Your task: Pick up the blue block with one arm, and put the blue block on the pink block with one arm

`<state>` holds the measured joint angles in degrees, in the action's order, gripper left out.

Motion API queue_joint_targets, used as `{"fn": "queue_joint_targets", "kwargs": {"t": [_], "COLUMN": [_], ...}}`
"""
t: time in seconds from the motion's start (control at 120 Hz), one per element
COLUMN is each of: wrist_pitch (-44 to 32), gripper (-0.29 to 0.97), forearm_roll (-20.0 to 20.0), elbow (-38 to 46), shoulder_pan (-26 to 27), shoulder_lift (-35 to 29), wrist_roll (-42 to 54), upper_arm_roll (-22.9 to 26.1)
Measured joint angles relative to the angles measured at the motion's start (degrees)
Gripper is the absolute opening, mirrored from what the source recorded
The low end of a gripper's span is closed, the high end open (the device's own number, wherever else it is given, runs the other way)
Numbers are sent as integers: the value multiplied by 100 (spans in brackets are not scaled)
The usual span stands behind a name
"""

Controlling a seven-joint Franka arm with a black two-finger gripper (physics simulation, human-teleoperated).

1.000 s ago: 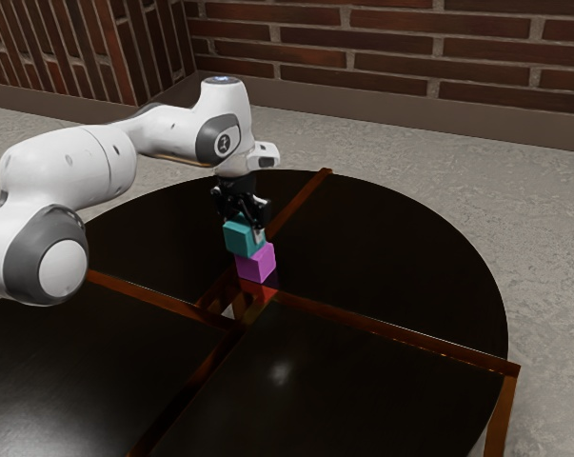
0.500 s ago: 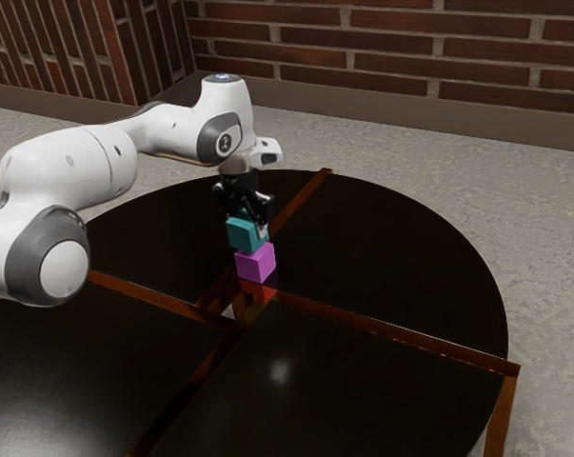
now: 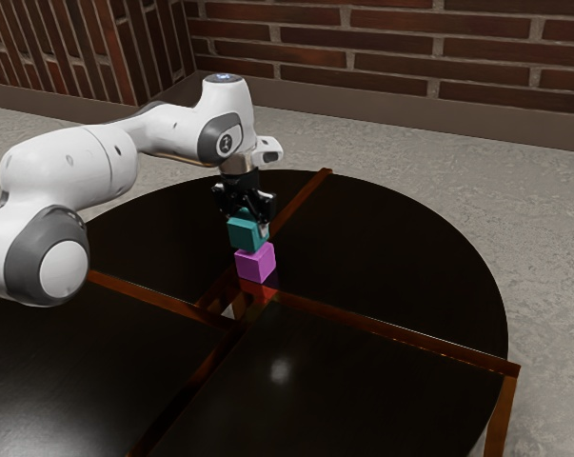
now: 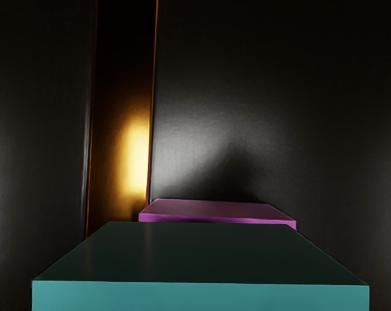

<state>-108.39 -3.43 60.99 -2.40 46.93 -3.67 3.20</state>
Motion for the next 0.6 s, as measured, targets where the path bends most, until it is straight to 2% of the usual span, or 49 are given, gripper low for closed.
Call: {"fn": "queue_joint_targets", "kwargs": {"t": [0.6], "wrist_pitch": [-22], "gripper": [37], "forearm_roll": [24], "elbow": [132], "shoulder_pan": [2], "shoulder_lift": [-29], "wrist_roll": [140], "upper_arm_roll": [15]}}
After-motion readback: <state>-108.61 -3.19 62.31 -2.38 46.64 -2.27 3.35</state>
